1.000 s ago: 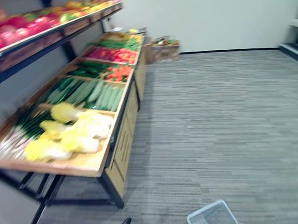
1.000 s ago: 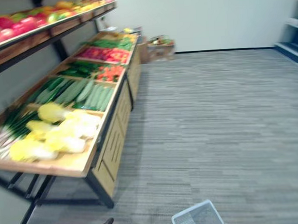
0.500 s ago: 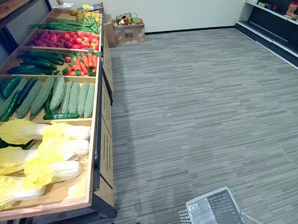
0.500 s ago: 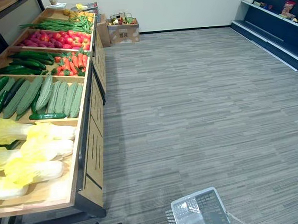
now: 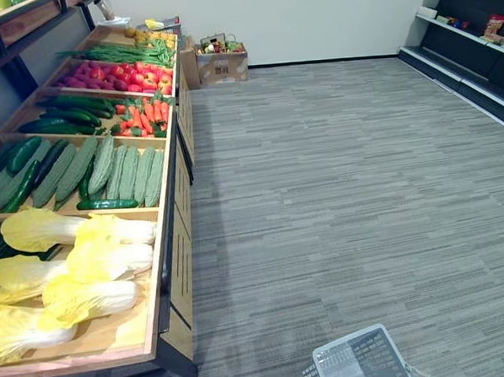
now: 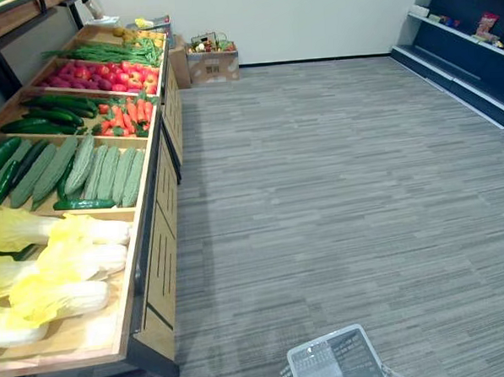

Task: Pick vegetable in the basket

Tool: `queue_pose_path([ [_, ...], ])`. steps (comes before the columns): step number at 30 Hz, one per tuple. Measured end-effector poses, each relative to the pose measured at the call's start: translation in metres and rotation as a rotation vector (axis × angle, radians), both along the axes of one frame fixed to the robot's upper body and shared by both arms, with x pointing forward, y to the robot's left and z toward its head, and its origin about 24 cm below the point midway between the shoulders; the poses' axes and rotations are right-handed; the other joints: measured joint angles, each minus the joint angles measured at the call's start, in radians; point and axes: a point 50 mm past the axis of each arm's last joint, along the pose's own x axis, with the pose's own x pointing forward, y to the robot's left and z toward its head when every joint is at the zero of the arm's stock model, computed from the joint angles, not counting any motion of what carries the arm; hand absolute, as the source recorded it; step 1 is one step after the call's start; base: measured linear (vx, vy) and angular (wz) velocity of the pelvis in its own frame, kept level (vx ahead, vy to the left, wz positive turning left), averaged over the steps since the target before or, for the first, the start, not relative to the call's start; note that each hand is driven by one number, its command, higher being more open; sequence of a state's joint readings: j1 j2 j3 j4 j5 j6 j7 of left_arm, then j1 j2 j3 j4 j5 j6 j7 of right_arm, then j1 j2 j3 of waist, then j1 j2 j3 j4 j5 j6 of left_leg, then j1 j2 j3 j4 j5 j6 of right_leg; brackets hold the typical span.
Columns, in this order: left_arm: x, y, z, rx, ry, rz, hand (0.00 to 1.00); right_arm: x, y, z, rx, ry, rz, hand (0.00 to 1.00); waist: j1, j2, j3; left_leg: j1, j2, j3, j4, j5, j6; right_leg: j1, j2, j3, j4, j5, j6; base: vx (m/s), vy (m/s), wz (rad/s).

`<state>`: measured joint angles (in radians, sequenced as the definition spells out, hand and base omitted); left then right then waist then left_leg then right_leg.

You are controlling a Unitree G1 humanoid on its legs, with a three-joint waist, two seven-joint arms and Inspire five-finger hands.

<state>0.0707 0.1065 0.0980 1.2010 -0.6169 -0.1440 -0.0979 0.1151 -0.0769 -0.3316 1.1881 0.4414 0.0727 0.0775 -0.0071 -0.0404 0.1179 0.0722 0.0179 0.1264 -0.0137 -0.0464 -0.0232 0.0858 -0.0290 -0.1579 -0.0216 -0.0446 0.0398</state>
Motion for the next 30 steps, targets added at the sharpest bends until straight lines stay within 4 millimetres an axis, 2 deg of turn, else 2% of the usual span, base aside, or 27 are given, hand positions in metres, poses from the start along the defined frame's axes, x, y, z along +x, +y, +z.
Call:
queue_pose_path([
  [5, -0.003, -0.002, -0.001, 0.000, 0.011, -0.002, 1.00, 0.004, 0.001, 0.001, -0.004, -0.013, -0.028, 0.00, 0.005, 0.010, -0.005, 0.014, 0.024, 0.053, 0.046, -0.032, -0.025, -0.001, 0.009, 0.003, 0.047, -0.009, 0.024, -0.01, -0.011, -0.24],
  [7, -0.003, -0.004, -0.001, -0.006, 0.010, -0.012, 1.00, 0.006, -0.001, 0.001, -0.011, -0.021, -0.023, 0.00, 0.006, 0.023, -0.008, 0.013, 0.052, 0.083, 0.101, -0.072, -0.015, -0.033, 0.017, -0.008, 0.144, -0.036, 0.055, -0.02, -0.006, -0.35],
  [8, -0.002, -0.005, -0.001, -0.010, 0.008, -0.014, 1.00, 0.009, -0.002, 0.002, -0.015, -0.031, -0.022, 0.00, 0.006, 0.026, -0.006, 0.012, 0.059, 0.093, 0.122, -0.088, -0.005, -0.059, 0.013, -0.026, 0.208, -0.057, 0.053, -0.03, 0.006, -0.31],
  [11, -0.002, -0.005, -0.001, -0.005, 0.008, -0.032, 1.00, 0.009, -0.003, 0.003, -0.024, -0.040, -0.026, 0.00, 0.003, 0.022, -0.006, 0.003, 0.059, 0.113, 0.158, -0.123, 0.015, -0.131, -0.027, -0.091, 0.385, -0.115, 0.056, -0.06, 0.021, -0.13],
  [13, 0.000, -0.004, 0.000, 0.002, 0.001, -0.050, 1.00, 0.007, -0.006, 0.003, -0.037, -0.044, -0.041, 0.00, 0.002, 0.021, 0.001, 0.004, 0.053, 0.113, 0.163, -0.131, 0.027, -0.200, -0.069, -0.128, 0.546, -0.133, 0.039, -0.03, 0.016, 0.09],
  [14, 0.002, -0.001, 0.001, 0.015, -0.007, -0.060, 1.00, 0.003, -0.007, 0.003, -0.038, -0.038, -0.072, 0.00, 0.001, 0.002, 0.013, 0.021, 0.041, 0.107, 0.165, -0.141, 0.029, -0.244, -0.116, -0.157, 0.671, -0.131, 0.036, 0.02, -0.036, 0.27],
  [15, 0.002, 0.002, 0.002, 0.025, -0.004, -0.064, 1.00, -0.005, -0.007, 0.002, -0.037, -0.018, -0.083, 0.00, 0.001, -0.011, 0.017, 0.048, 0.038, 0.099, 0.159, -0.149, 0.019, -0.242, -0.133, -0.169, 0.724, -0.127, 0.040, 0.04, -0.065, 0.30],
  [17, 0.001, 0.003, 0.002, 0.026, 0.004, -0.069, 1.00, -0.013, -0.008, 0.002, -0.040, -0.006, -0.103, 0.00, -0.002, -0.010, 0.018, 0.082, 0.050, 0.076, 0.143, -0.150, 0.015, -0.258, -0.138, -0.168, 0.800, -0.127, 0.049, 0.11, -0.127, 0.30],
  [18, 0.002, 0.004, 0.002, 0.025, 0.007, -0.071, 1.00, -0.015, -0.007, 0.001, -0.034, -0.002, -0.143, 0.00, -0.006, -0.009, 0.016, 0.083, 0.066, 0.057, 0.142, -0.156, 0.006, -0.278, -0.141, -0.165, 0.791, -0.198, 0.017, 0.12, -0.143, 0.31],
  [19, 0.002, 0.004, 0.002, 0.023, 0.007, -0.072, 1.00, -0.016, -0.005, 0.001, -0.027, 0.005, -0.157, 0.00, -0.006, -0.006, 0.017, 0.081, 0.080, 0.049, 0.143, -0.160, -0.001, -0.293, -0.144, -0.158, 0.765, -0.220, 0.012, 0.13, -0.171, 0.36],
  [20, 0.003, 0.003, 0.001, 0.017, 0.011, -0.073, 1.00, -0.019, -0.005, 0.000, -0.018, 0.014, -0.195, 0.00, -0.007, 0.005, 0.022, 0.077, 0.110, 0.028, 0.145, -0.167, -0.013, -0.325, -0.141, -0.129, 0.696, -0.224, 0.012, 0.12, -0.173, 0.33],
  [21, 0.002, 0.002, 0.001, 0.012, 0.016, -0.073, 1.00, -0.020, -0.006, 0.000, -0.013, 0.020, -0.211, 0.00, -0.010, 0.016, 0.026, 0.077, 0.139, 0.018, 0.146, -0.175, -0.029, -0.348, -0.136, -0.094, 0.624, -0.212, 0.027, 0.19, -0.270, 0.36],
  [22, 0.001, 0.002, 0.001, 0.012, 0.021, -0.072, 1.00, -0.023, -0.006, 0.000, -0.017, 0.023, -0.215, 0.00, -0.010, 0.022, 0.030, 0.079, 0.168, 0.009, 0.149, -0.182, -0.051, -0.360, -0.133, -0.060, 0.522, -0.176, 0.045, 0.23, -0.335, 0.30],
  [23, -0.002, 0.007, 0.001, 0.020, 0.025, -0.058, 1.00, -0.028, -0.006, 0.000, -0.024, 0.026, -0.217, 0.00, -0.011, 0.011, 0.030, 0.082, 0.191, 0.002, 0.158, -0.199, -0.091, -0.341, -0.138, -0.026, 0.336, -0.093, 0.066, 0.25, -0.367, 0.20],
  [24, -0.005, 0.012, 0.002, 0.028, 0.027, -0.038, 1.00, -0.031, -0.006, 0.000, -0.026, 0.032, -0.216, 0.00, -0.009, 0.003, 0.032, 0.096, 0.197, 0.004, 0.165, -0.213, -0.117, -0.324, -0.147, -0.043, 0.292, 0.023, 0.093, 0.33, -0.402, 0.07],
  [25, -0.009, 0.012, 0.000, 0.018, 0.043, -0.003, 1.00, -0.027, -0.011, 0.001, -0.040, 0.030, -0.193, 0.00, -0.003, 0.022, 0.042, 0.124, 0.250, 0.006, 0.183, -0.219, -0.134, -0.301, -0.107, -0.076, 0.314, 0.065, 0.040, 0.36, -0.378, 0.09],
  [26, -0.008, 0.012, 0.001, 0.014, 0.034, 0.005, 1.00, -0.022, -0.016, 0.002, -0.052, 0.024, -0.161, 0.00, -0.002, 0.026, 0.047, 0.123, 0.265, 0.006, 0.195, -0.204, -0.131, -0.318, -0.103, -0.092, 0.398, -0.007, 0.019, 0.43, -0.416, 0.24],
  [28, -0.008, 0.014, 0.001, 0.017, 0.028, 0.014, 1.00, -0.022, -0.016, 0.002, -0.047, 0.035, -0.145, 0.00, -0.001, 0.026, 0.055, 0.156, 0.282, -0.005, 0.188, -0.169, -0.168, -0.332, -0.126, -0.118, 0.559, -0.136, -0.001, 0.36, -0.362, 0.51],
  [30, -0.012, 0.015, 0.001, 0.004, 0.022, 0.033, 1.00, -0.024, -0.021, 0.003, -0.044, 0.056, -0.133, 0.00, -0.006, 0.022, 0.048, 0.158, 0.296, -0.018, 0.213, -0.147, -0.200, -0.327, -0.140, -0.146, 0.641, -0.214, -0.013, 0.30, -0.329, 0.48],
])
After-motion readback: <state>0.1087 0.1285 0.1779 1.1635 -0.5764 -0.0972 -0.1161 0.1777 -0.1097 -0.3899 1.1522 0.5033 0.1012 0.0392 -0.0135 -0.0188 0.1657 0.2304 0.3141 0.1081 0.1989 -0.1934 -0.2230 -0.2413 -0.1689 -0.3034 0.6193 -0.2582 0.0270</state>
